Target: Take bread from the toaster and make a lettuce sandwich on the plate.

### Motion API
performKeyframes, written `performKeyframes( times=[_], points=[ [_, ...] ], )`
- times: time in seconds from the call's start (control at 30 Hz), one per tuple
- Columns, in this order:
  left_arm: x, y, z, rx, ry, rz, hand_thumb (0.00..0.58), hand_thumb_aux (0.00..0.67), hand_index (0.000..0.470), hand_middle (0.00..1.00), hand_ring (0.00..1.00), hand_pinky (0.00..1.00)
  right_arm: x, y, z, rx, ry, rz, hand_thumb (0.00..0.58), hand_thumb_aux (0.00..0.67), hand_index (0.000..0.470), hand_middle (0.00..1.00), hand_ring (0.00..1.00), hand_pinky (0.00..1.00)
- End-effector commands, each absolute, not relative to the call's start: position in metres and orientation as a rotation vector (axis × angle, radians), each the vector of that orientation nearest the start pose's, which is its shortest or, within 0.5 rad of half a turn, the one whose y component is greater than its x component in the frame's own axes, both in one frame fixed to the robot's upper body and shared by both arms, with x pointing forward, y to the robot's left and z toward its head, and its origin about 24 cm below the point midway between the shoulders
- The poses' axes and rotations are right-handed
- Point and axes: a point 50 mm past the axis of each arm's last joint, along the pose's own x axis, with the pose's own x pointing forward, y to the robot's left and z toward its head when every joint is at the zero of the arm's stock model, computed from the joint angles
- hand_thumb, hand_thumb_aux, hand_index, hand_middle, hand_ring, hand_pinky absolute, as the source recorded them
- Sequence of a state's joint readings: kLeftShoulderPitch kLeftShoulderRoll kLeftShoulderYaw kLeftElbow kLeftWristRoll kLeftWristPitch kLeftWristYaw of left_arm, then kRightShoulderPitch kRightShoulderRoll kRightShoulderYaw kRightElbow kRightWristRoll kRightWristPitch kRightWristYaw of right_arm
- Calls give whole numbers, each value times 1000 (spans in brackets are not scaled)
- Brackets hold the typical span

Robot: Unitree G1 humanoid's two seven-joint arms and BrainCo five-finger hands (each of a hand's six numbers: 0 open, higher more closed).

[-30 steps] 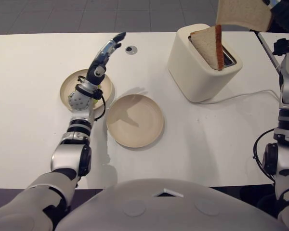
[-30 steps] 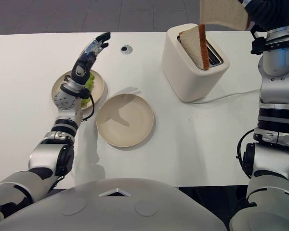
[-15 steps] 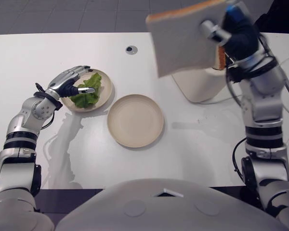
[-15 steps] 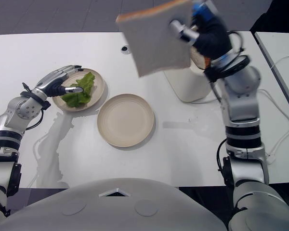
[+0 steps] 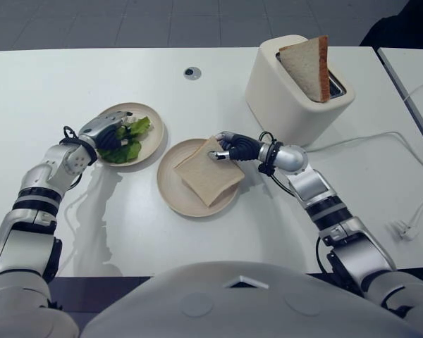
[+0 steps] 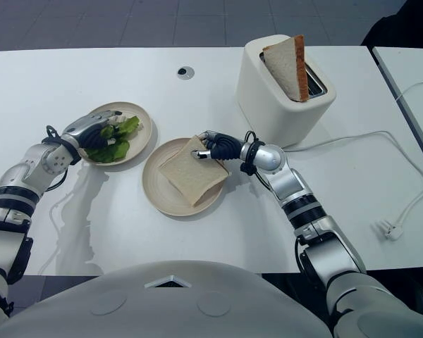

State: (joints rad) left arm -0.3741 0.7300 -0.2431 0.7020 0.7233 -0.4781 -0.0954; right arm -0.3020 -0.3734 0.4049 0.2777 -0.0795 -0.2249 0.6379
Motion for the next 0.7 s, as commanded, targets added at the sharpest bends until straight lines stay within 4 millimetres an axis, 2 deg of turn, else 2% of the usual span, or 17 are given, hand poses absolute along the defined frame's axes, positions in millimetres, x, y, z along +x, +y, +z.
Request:
performKeyframes(
  times=[0.03, 0.07, 0.1, 0.13, 0.23, 0.4, 0.53, 0.7],
  points=[
    [294, 255, 40, 1406, 28, -557, 580, 670, 470, 0, 0, 0, 278, -103, 48, -672, -63, 1034, 580, 670, 470, 1000, 1000, 1000],
    [295, 252, 44, 1393, -3, -557, 580, 670, 470, 0, 0, 0, 279, -103, 51, -694, -88, 1023, 498, 418, 293, 1000, 1000, 1000],
    [295, 249, 48, 1374, -40, -553, 580, 670, 470, 0, 0, 0, 279, -103, 56, -725, -124, 1006, 0, 0, 0, 624, 624, 624],
    [296, 246, 53, 1360, -75, -546, 580, 670, 470, 0, 0, 0, 280, -103, 63, -756, -178, 977, 0, 0, 0, 0, 0, 0],
    [297, 238, 62, 1319, -154, -566, 580, 670, 470, 0, 0, 0, 286, -108, 79, -891, -298, 862, 0, 0, 0, 0, 0, 0],
    [288, 221, 77, 1211, -321, -629, 580, 670, 470, 0, 0, 0, 289, -121, 96, -994, -370, 746, 0, 0, 0, 0, 0, 0],
    [273, 195, 80, 1096, -454, -756, 580, 670, 470, 0, 0, 0, 297, -143, 115, -953, -369, 626, 0, 0, 0, 0, 0, 0],
    [257, 163, 65, 1000, -500, -942, 580, 670, 470, 0, 0, 0, 295, -149, 129, -881, -394, 610, 0, 0, 0, 0, 0, 0]
  ],
)
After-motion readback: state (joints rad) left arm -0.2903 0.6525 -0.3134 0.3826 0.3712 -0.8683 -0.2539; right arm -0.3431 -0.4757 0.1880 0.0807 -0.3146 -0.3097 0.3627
